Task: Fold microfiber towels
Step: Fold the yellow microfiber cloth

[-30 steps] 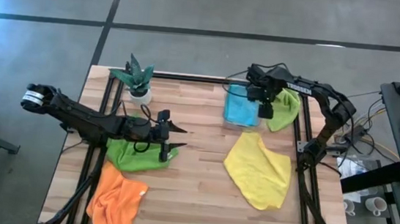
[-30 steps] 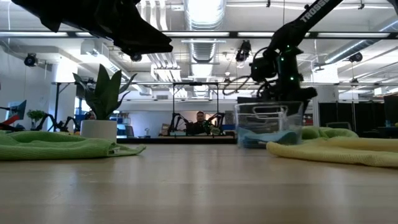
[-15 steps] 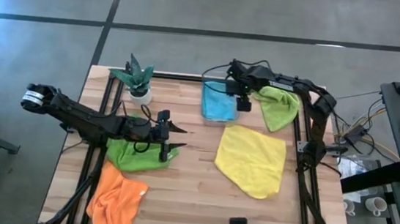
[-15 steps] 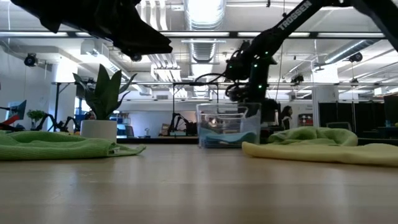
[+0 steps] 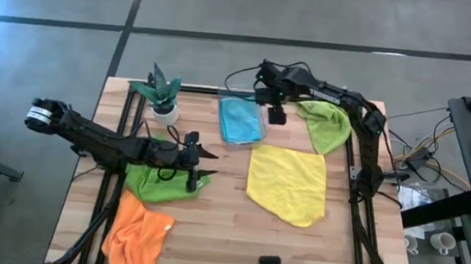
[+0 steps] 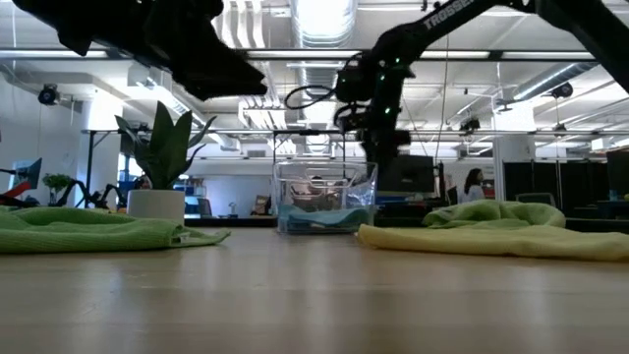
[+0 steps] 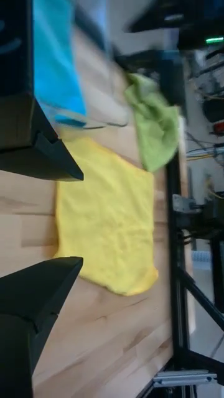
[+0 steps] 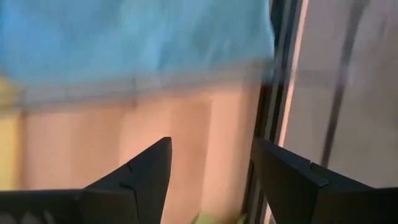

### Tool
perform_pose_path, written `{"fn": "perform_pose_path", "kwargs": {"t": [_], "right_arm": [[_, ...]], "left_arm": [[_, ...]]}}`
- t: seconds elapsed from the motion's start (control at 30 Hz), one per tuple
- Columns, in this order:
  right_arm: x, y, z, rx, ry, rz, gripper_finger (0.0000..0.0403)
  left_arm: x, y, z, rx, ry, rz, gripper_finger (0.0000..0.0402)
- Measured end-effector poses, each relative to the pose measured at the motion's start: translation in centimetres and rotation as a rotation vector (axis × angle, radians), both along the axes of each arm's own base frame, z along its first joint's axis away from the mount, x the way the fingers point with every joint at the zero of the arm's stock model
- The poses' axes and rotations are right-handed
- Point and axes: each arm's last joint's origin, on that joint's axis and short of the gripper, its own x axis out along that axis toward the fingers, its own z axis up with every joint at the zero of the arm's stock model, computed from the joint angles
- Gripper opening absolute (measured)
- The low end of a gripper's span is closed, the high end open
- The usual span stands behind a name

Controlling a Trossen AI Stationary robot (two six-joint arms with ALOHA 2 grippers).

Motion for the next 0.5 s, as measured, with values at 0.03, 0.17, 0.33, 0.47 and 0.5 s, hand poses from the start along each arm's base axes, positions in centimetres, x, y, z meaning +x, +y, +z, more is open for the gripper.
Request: {"fn": "perform_pose_path", "kwargs": {"t": [0.03, 0.17, 0.33, 0.47, 0.5], "right_arm": [[-0.6, 0.4, 0.7, 0.021, 0.021, -0.022, 0.0219], [-3.0, 2.9, 2.4, 0.128, 0.078, -0.107, 0.0219], [-5.8, 7.8, 3.3, 0.257, 0.058, -0.180, 0.0219], [-7.8, 11.8, 2.8, 0.254, 0.018, -0.185, 0.0219], [-8.1, 12.9, 2.5, 0.250, -0.001, -0.173, 0.0219]], "left_arm": [[-0.1, 0.0, -0.3, -0.011, 0.020, 0.007, 0.0195], [0.4, 0.3, -2.6, -0.061, 0.099, 0.146, 0.0195], [2.4, 0.0, -6.1, -0.062, 0.165, 0.176, 0.0195], [3.9, 0.0, -8.1, -0.045, 0.167, 0.186, 0.0195], [4.3, 0.3, -8.3, -0.037, 0.143, 0.188, 0.0195]]}}
